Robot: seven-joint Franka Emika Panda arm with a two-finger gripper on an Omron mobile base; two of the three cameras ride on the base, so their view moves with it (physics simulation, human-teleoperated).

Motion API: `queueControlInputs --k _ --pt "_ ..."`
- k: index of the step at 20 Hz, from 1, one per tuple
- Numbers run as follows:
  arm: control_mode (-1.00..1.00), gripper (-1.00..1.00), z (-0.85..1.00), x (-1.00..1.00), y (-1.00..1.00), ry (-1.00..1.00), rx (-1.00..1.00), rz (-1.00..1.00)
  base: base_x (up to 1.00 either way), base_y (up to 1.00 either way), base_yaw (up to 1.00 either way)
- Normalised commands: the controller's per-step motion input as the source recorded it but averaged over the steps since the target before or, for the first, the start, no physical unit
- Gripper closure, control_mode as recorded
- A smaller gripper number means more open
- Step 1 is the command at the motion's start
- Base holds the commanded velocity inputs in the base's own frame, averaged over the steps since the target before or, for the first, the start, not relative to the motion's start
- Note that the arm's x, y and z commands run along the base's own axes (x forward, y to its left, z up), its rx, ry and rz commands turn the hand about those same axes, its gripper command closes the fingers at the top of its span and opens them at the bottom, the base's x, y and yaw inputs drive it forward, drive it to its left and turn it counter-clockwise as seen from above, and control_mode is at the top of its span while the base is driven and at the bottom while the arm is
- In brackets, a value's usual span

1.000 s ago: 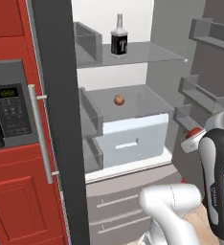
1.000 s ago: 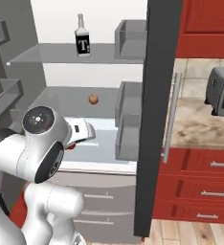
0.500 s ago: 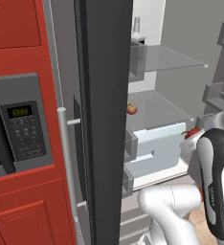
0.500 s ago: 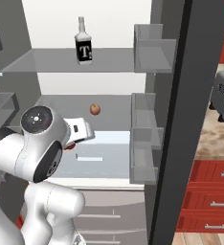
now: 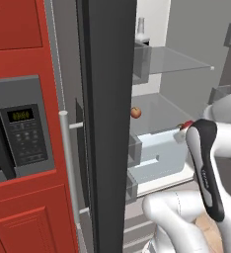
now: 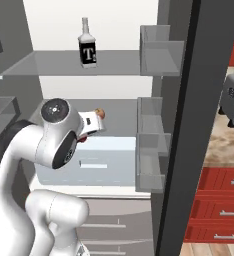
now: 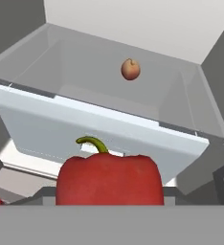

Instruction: Place the liquor on the top shelf of the fridge to keep it out of children's reach, and place the peach and bell pepper on lower shelves for easy access.

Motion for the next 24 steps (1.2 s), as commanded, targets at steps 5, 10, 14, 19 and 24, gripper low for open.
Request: queueControlInputs --k 5,10,14,19,24 --pt "-1.00 1.00 -0.20 0.76 0.01 0.00 0.00 0.00 0.00 0.00 0.00" --pt "-1.00 1.00 -0.12 0.70 0.20 0.12 0.00 -0.01 0.00 0.00 0.00" --pt "-1.00 1.00 -0.26 0.69 0.21 0.12 0.00 -0.02 0.00 0.00 0.00" --pt "-1.00 1.00 -0.42 0.68 0.04 0.08 0.01 -0.01 0.00 0.00 0.00" --pt "-1.00 1.00 -0.46 0.63 -0.03 0.00 0.05 0.00 0.00 0.00 0.00"
